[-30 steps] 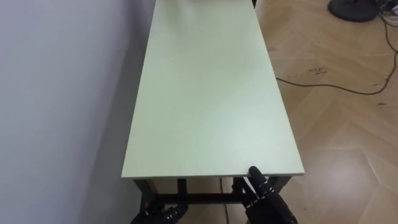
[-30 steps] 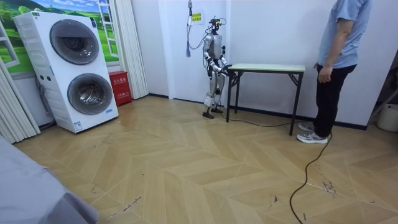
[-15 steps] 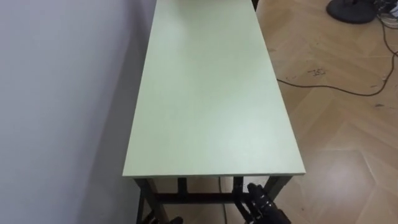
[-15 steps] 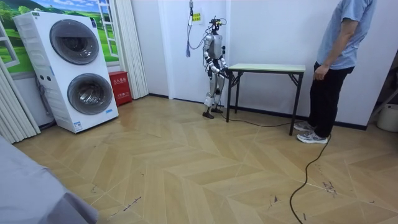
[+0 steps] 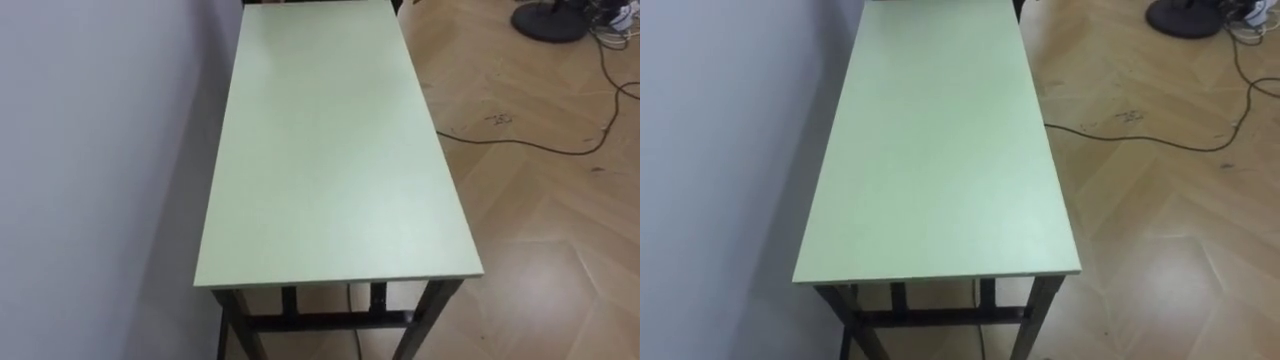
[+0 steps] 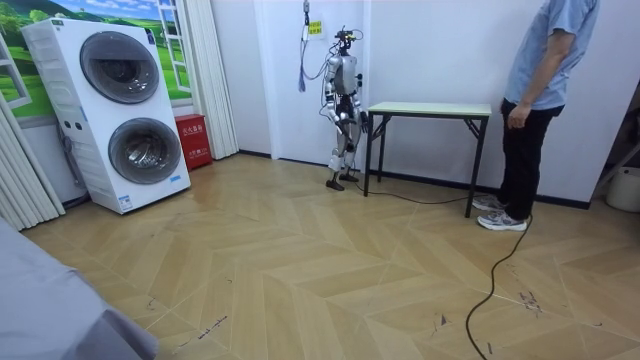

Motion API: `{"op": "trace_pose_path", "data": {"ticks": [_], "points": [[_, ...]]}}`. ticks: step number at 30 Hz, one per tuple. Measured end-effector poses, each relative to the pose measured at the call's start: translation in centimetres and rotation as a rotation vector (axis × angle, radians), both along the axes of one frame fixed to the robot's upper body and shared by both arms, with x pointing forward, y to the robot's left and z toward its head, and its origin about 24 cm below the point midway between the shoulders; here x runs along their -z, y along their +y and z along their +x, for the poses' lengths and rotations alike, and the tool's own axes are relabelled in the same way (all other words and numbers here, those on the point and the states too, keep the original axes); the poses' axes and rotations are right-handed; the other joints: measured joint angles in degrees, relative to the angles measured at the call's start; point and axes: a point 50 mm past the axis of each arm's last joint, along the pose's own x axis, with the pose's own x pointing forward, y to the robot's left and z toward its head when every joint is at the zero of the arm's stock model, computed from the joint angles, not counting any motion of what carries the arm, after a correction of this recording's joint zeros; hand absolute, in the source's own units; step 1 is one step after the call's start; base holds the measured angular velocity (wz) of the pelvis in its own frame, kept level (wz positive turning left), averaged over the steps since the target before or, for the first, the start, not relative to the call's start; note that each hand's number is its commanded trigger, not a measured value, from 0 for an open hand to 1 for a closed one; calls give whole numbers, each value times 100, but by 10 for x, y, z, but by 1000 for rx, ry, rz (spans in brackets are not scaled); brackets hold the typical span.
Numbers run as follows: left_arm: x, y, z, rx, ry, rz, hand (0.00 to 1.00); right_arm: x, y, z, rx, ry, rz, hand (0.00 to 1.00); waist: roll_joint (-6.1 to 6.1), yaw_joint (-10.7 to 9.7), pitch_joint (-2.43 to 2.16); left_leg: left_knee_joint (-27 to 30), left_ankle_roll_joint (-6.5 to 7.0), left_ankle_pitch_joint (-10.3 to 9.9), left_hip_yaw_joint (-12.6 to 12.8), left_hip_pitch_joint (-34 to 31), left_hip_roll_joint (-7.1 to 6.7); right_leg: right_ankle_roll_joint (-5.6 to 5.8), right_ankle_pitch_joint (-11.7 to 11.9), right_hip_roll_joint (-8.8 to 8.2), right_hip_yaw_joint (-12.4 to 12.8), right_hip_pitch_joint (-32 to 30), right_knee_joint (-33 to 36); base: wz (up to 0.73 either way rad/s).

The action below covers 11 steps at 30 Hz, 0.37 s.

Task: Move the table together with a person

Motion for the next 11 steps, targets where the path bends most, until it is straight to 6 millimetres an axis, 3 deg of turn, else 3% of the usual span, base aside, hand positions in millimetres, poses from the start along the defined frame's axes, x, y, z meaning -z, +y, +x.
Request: {"op": "trace_pose_path", "data": {"ticks": [3, 7, 11], "points": [[2, 3, -10, -18, 37, 12, 0, 2, -1, -13, 13, 46, -2, 0, -16, -4, 8, 1, -4, -8, -15, 71, -7, -3, -2, -2, 8, 75, -82, 0], [2, 12, -21, -23, 90, 66, 0, 4, -1, -30, 2, 144, -23, 0, -66, 4, -36, 22, -6, -9, -10, 95, -19, -61, -83, -10, 23, 77, -134, 0], [3, 20, -37, -23, 173, 137, 0, 5, -2, -46, -38, 239, -47, 0, -93, -9, -52, 35, -16, -8, -10, 96, -20, -64, -81, -4, 18, 87, -162, 0]]}}
